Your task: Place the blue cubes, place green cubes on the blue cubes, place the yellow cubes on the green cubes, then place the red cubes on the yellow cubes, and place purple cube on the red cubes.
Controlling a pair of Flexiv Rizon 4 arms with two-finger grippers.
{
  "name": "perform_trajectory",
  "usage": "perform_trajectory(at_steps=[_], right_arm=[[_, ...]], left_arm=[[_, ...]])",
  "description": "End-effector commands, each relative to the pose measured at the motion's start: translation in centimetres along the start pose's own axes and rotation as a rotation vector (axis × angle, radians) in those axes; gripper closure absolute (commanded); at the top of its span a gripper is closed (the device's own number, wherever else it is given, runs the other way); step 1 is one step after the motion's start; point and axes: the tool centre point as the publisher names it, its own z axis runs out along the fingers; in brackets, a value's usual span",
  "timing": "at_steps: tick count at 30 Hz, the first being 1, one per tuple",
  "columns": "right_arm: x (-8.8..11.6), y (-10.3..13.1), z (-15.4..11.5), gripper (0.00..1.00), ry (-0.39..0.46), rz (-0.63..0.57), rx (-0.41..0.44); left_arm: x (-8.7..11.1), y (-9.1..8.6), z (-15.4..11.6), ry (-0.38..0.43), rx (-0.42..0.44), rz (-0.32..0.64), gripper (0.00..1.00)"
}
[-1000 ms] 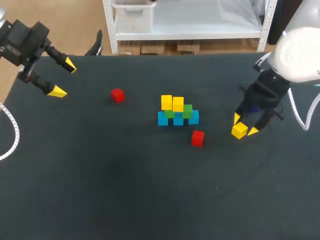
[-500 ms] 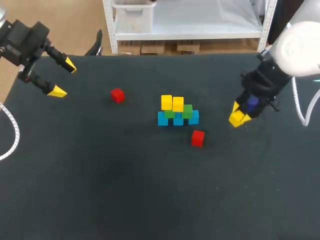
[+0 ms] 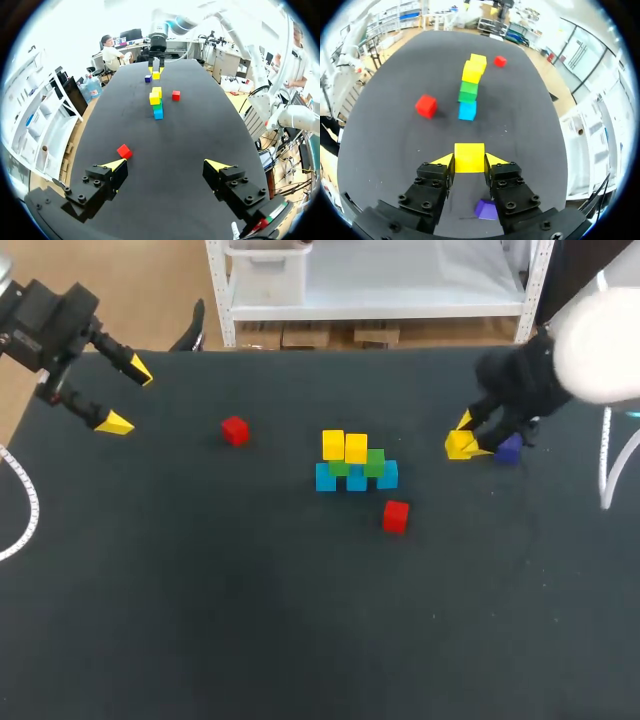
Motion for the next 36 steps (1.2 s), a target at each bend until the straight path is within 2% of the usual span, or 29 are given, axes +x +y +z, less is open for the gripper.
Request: perform_trajectory(at_steps=[1, 11, 15, 22, 36], right_arm=[[-2.2, 0.1, 0.8, 1.00, 0.106, 0.000, 0.047], [-5.0, -0.7, 0.4, 1.00, 0.087, 0.028, 0.026], [-5.4, -0.9, 0.4, 1.00, 0.123, 0.076, 0.012], [-6.1, -1.0, 0.6, 1.00, 0.093, 0.148, 0.036], [-8.0, -0.4, 2.1, 1.00, 0.068, 0.151, 0.011]], left_arm=[[0.1, 0.1, 0.0, 0.001, 0.002, 0.002, 0.00], [0.1, 0.1, 0.0, 0.001, 0.002, 0.002, 0.00], [0.1, 0.1, 0.0, 0.001, 0.002, 0.002, 0.00], [0.1, 0.1, 0.0, 0.001, 0.002, 0.002, 0.00], [0.1, 0.1, 0.0, 0.001, 0.002, 0.002, 0.00]])
